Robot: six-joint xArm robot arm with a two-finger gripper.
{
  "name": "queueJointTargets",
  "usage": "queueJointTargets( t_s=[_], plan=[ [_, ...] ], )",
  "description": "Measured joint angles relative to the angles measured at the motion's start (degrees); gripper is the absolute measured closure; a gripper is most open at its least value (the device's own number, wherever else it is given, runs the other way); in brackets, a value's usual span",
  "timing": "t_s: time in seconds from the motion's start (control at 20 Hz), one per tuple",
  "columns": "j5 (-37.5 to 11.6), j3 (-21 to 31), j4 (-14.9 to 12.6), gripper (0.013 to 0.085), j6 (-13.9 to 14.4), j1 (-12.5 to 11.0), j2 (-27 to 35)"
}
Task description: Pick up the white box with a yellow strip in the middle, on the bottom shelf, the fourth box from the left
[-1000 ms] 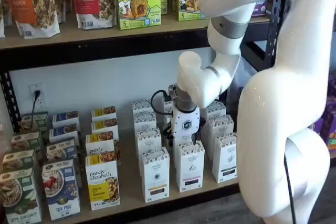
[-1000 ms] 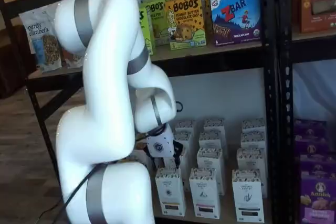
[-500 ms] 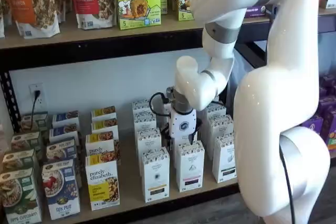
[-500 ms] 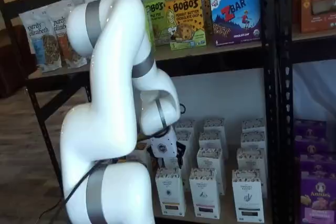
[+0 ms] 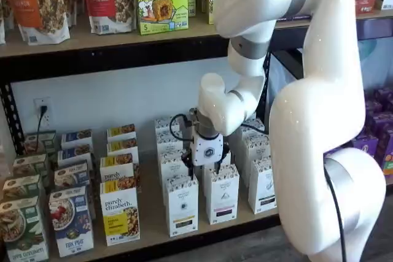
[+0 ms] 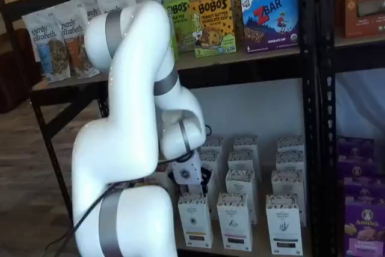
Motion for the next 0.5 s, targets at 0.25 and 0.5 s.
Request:
queueJointTargets(
  t_s=[0.25, 0.5],
  plan=[
    [-1.4, -2.8, 1.3, 0.013, -1.0, 0.3, 3.3],
    [-1.8, -4.9, 2.8, 0.013, -2.2, 0.6, 5.6]
  ],
)
